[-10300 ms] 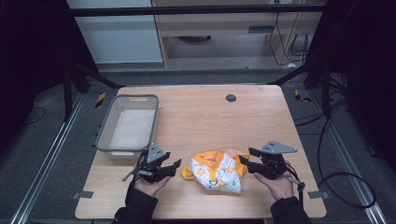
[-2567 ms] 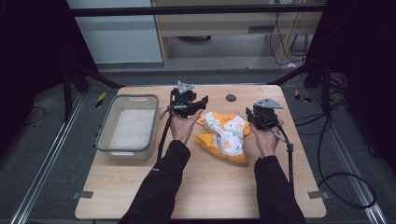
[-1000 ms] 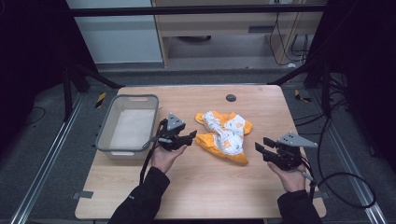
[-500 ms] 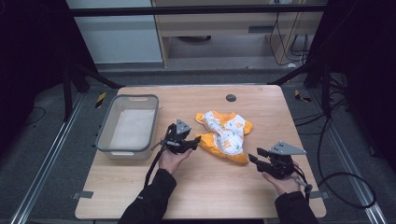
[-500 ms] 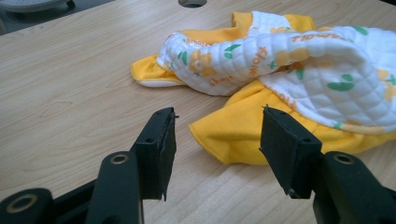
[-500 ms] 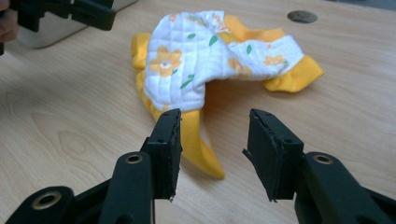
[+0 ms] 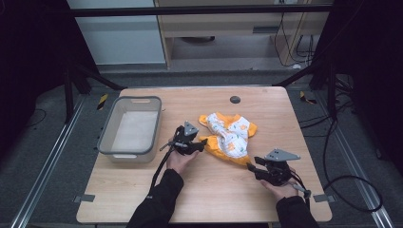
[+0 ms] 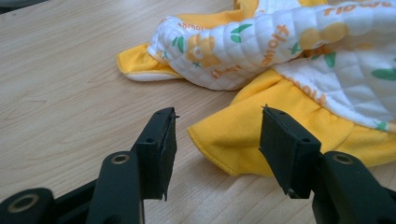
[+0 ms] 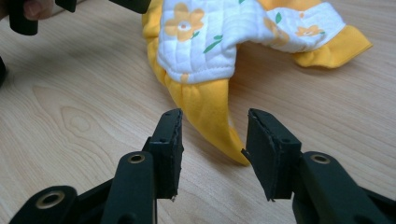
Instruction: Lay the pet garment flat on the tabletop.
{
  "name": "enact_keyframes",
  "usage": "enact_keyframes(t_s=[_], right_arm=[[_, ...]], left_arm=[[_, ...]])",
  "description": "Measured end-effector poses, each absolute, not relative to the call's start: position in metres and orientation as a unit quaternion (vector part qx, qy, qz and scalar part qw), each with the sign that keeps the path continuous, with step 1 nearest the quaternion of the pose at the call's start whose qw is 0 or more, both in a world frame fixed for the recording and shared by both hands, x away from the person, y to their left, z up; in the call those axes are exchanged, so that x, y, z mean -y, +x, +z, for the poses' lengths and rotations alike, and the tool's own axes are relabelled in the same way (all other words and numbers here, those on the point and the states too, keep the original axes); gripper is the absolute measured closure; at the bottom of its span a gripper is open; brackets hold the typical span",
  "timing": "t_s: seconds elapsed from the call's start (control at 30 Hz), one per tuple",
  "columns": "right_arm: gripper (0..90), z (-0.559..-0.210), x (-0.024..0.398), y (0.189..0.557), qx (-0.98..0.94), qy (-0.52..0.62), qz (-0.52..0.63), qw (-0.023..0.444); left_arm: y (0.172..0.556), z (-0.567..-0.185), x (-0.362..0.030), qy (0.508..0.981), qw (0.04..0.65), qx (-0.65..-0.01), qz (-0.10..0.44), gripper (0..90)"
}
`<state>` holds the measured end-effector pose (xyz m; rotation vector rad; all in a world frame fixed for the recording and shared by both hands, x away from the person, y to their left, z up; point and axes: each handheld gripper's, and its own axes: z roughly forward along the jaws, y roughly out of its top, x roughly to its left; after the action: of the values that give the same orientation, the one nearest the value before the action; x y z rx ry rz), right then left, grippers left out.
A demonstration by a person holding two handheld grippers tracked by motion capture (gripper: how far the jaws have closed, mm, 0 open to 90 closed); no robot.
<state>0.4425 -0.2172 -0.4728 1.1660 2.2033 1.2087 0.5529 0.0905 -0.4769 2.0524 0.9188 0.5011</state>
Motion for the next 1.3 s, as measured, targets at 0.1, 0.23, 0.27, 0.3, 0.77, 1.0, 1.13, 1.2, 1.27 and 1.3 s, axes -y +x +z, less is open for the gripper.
enact_keyframes(t_s=[0.1,0.23,0.27,0.3,0.77,1.0,1.13,1.2,1.27,1.3], right_arm=[[57.6,-0.476,0.214,0.445,-0.784,0.416,0.424,0.180],[61.3,-0.479,0.212,0.447,-0.787,0.416,0.420,0.176],[64.2,-0.481,0.211,0.449,-0.791,0.415,0.415,0.174],[65.8,-0.482,0.211,0.449,-0.792,0.415,0.413,0.174],[86.7,-0.484,0.211,0.454,-0.799,0.421,0.403,0.148],[88.0,-0.482,0.212,0.453,-0.797,0.423,0.405,0.148],[88.1,-0.481,0.213,0.453,-0.796,0.424,0.406,0.149],[88.2,-0.481,0.213,0.453,-0.795,0.424,0.406,0.151],[88.2,-0.481,0.213,0.453,-0.795,0.424,0.406,0.152],[88.2,-0.481,0.213,0.453,-0.795,0.424,0.406,0.152]], left_arm=[[0.554,-0.480,-0.089,0.818,0.402,-0.364,0.193,47.6],[0.555,-0.483,-0.088,0.821,0.399,-0.363,0.187,53.3],[0.555,-0.483,-0.087,0.824,0.393,-0.364,0.183,55.1],[0.555,-0.483,-0.087,0.824,0.393,-0.364,0.183,56.9],[0.556,-0.487,-0.083,0.838,0.379,-0.364,0.148,89.2],[0.551,-0.479,-0.085,0.839,0.382,-0.355,0.152,90.0],[0.547,-0.467,-0.087,0.835,0.394,-0.348,0.163,89.5],[0.546,-0.461,-0.087,0.839,0.393,-0.340,0.158,90.0],[0.544,-0.459,-0.085,0.845,0.388,-0.335,0.155,90.0],[0.544,-0.459,-0.085,0.845,0.388,-0.335,0.155,90.0]])
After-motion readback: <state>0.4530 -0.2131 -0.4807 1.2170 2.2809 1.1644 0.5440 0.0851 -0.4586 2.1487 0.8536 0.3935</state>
